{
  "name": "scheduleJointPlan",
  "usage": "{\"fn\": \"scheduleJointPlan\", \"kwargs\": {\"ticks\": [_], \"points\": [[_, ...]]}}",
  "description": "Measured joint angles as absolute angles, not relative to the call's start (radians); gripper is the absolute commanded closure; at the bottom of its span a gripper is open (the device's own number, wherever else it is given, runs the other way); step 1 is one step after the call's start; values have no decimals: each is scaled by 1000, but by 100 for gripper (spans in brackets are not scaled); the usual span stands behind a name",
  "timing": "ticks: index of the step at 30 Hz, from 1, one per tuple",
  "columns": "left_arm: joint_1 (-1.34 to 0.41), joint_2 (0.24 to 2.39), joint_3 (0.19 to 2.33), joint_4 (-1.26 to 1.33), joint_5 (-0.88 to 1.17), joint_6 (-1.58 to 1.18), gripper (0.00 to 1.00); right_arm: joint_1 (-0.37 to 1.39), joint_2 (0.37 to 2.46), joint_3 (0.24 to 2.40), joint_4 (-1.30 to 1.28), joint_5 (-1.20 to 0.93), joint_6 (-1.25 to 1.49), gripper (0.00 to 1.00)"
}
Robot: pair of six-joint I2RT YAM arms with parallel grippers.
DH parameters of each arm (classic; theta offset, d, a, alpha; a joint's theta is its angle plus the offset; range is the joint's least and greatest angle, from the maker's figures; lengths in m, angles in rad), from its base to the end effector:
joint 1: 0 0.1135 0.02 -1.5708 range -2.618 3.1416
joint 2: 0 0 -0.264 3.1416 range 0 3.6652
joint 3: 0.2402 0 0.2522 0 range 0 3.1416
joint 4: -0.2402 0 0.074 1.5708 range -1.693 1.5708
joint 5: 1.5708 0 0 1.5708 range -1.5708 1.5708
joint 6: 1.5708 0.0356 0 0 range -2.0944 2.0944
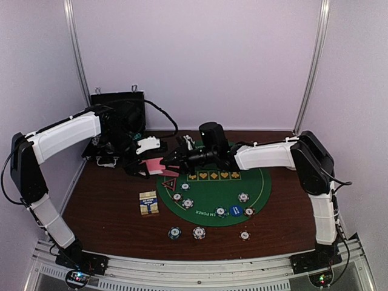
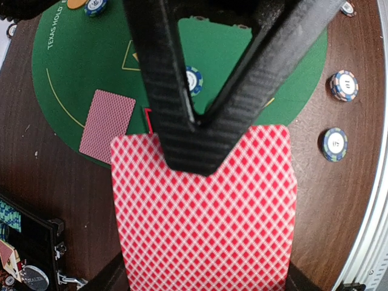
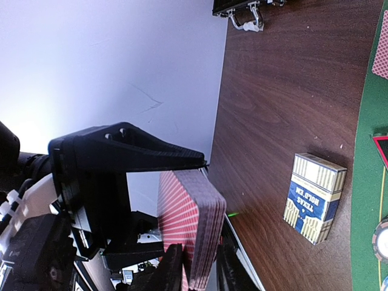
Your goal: Distribute texas hold em gaming equipment
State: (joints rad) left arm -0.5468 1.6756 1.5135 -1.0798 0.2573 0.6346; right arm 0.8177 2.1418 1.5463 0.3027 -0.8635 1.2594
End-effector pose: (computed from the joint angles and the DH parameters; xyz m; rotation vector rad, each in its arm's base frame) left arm 0.2806 -0.1814 0.2931 1.5997 2.2783 -0.3394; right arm 0.3168 0.3776 0.2198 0.2609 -2.3844 -1.9835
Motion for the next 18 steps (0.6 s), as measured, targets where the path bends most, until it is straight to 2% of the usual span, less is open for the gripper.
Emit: {"fn": "scheduleJointPlan", "kwargs": {"ticks": [5, 10, 11, 15, 18], "points": [[-546, 1676, 1510, -1083, 242, 641, 100, 816, 2117, 1545, 260, -863, 1241, 90], [-546, 1676, 1510, -1086, 237, 645, 100, 815, 2098, 1544, 234, -864, 1232, 93], [-546, 1676, 1510, -1086, 236, 645, 100, 815, 2097, 1544, 234, -864, 1233, 91], [-546, 1676, 1510, -1087, 229, 646, 100, 815, 2097, 1543, 241, -876, 1242, 73], [-546, 1676, 1510, -1087, 225, 647, 100, 816, 2097, 1538, 265, -886, 1268, 70]]}}
